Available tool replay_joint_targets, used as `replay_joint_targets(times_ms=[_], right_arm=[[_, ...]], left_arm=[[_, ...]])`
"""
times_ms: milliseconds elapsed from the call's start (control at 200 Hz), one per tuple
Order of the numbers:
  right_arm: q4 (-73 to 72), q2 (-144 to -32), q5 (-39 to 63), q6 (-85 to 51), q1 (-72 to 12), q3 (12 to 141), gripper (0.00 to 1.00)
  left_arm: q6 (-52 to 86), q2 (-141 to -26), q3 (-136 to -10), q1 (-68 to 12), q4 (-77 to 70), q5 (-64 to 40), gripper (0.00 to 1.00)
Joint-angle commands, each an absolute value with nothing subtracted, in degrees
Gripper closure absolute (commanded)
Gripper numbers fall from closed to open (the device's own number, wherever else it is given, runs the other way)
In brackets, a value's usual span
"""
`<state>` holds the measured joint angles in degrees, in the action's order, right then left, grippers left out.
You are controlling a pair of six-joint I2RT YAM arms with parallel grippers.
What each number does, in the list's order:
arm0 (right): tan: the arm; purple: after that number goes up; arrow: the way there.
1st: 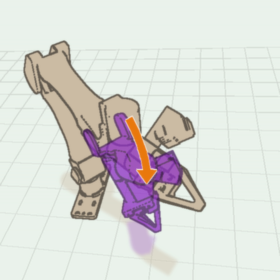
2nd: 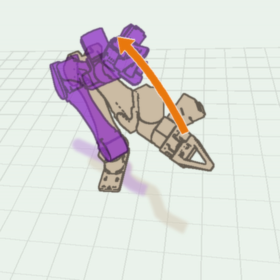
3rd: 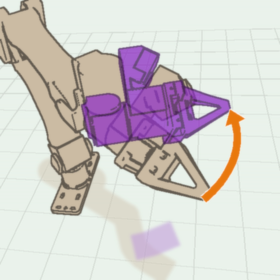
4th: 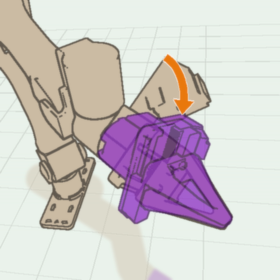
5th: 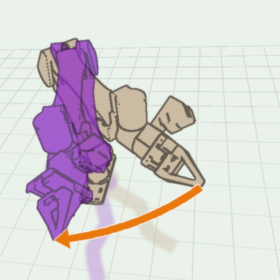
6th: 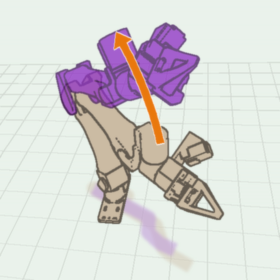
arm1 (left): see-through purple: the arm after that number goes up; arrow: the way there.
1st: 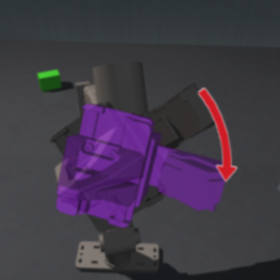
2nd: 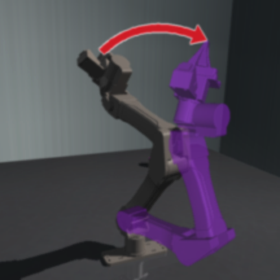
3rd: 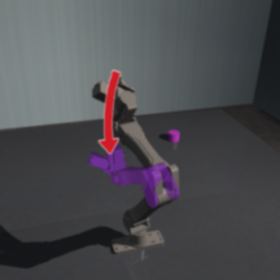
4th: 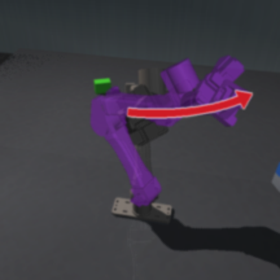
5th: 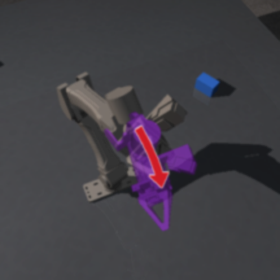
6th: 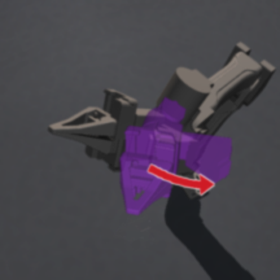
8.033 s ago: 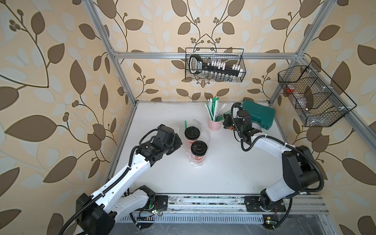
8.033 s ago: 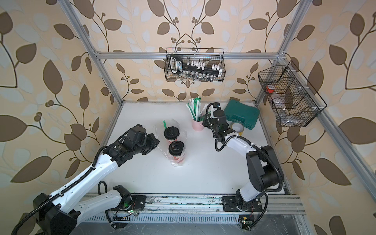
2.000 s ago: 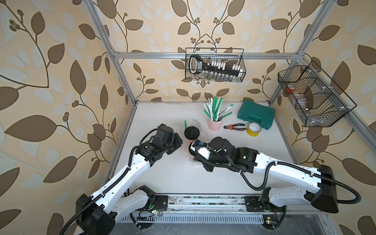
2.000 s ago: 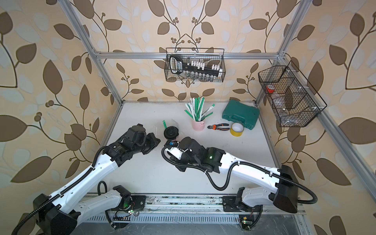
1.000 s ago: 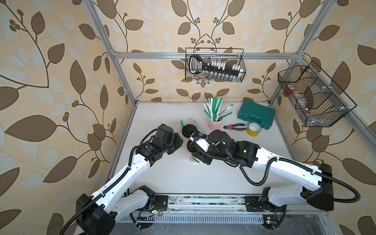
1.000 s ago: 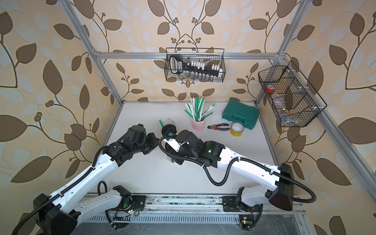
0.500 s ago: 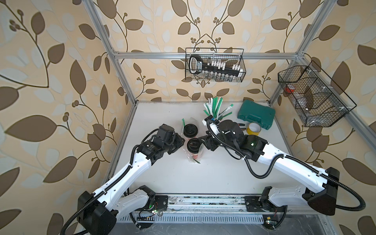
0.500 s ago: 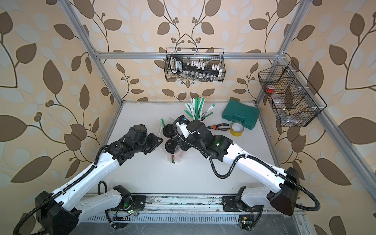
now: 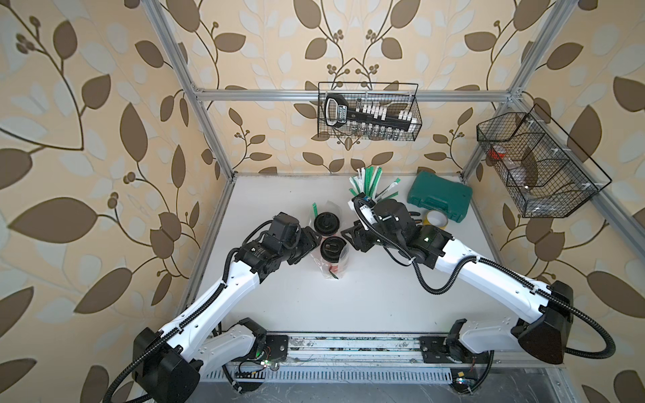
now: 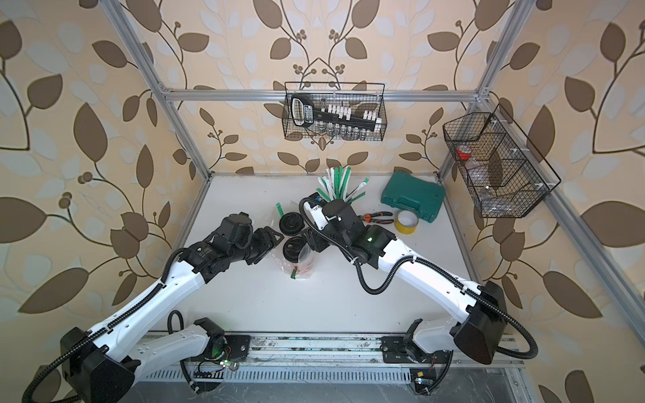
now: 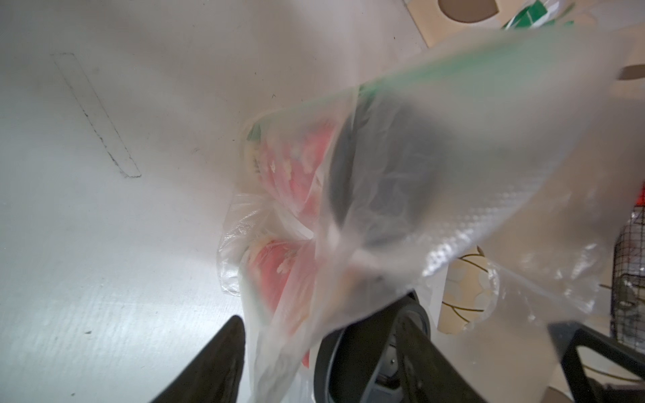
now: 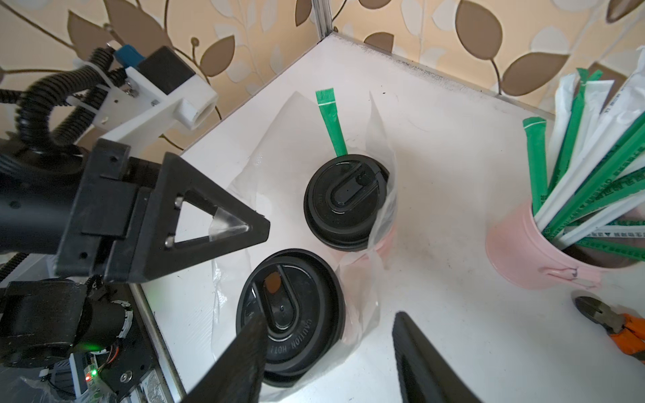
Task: Pack milk tea into plastic carrier bags
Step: Reset both arms
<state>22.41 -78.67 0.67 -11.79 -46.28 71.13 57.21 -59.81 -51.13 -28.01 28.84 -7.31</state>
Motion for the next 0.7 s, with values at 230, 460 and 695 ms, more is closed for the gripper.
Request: replay_joint_targets(times_ms=[230, 460, 695], right_arm=[[21.36, -80.02, 2.89, -12.04, -45.48, 71.36, 0.41], [21.36, -79.8, 2.98, -11.95, -44.65, 71.28, 0.41], [21.11, -78.97, 3.34, -11.87, -43.95, 71.53, 0.4]], left_arm=[[56.46, -59.2, -54.39, -27.2, 30.25, -6.24, 0.17], [54.78, -57.93, -56.12, -27.25, 32.55, -4.87, 0.01], [52.8, -57.13, -58.6, -27.25, 35.34, -3.38, 0.01]])
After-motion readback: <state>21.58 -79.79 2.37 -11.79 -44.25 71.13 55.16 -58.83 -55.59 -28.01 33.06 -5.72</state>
